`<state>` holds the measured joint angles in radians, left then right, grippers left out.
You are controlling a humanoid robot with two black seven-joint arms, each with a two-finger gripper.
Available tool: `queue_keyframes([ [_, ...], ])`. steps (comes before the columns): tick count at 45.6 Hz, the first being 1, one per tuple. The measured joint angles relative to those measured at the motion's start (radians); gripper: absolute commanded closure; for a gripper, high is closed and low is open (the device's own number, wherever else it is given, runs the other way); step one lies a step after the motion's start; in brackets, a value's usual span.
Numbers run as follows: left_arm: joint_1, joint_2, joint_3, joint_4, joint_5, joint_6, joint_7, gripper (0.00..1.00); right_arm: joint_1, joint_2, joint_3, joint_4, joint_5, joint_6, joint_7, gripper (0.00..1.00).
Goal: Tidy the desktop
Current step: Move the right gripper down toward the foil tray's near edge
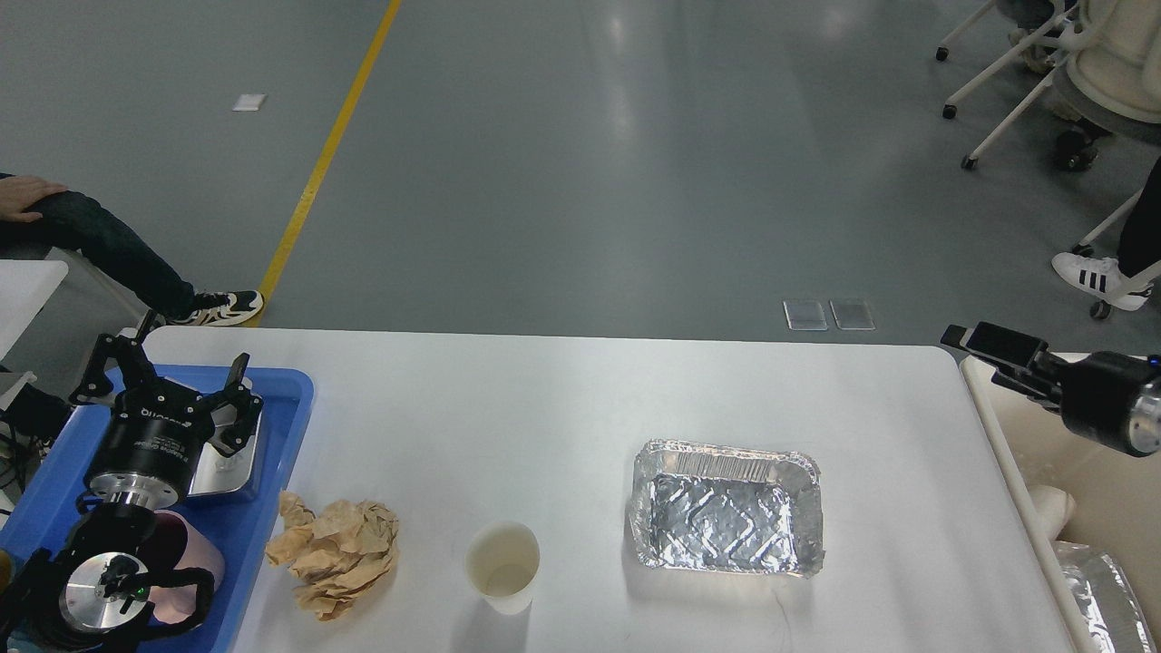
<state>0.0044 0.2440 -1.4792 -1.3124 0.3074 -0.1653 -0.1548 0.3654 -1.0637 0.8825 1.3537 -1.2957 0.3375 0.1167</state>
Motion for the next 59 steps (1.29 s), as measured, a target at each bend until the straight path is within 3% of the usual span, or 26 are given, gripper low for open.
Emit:
queue_keyframes([
  [9, 0.006, -0.002, 0.019, 0.007, 0.001, 0.002, 0.005, 0.03, -0.008, -0.183, -0.123, 0.091, -0.078, -0.001, 0.001, 0.0],
  [28, 0.014, 0.001, 0.025, 0.01, 0.006, 0.006, 0.006, 0.03, -0.013, -0.338, -0.3, 0.193, -0.336, -0.158, 0.007, 0.0],
  [36, 0.013, 0.003, 0.025, 0.012, 0.007, 0.011, 0.007, 0.03, -0.014, -0.327, -0.317, 0.257, -0.487, -0.169, 0.032, 0.0],
  [49, 0.014, 0.007, 0.038, 0.026, 0.008, 0.011, 0.009, 0.03, -0.013, -0.299, -0.325, 0.33, -0.515, -0.185, 0.044, 0.0],
  [59, 0.016, 0.008, 0.041, 0.029, 0.009, 0.012, 0.009, 0.03, -0.005, -0.176, -0.326, 0.287, -0.469, -0.18, 0.045, 0.0],
])
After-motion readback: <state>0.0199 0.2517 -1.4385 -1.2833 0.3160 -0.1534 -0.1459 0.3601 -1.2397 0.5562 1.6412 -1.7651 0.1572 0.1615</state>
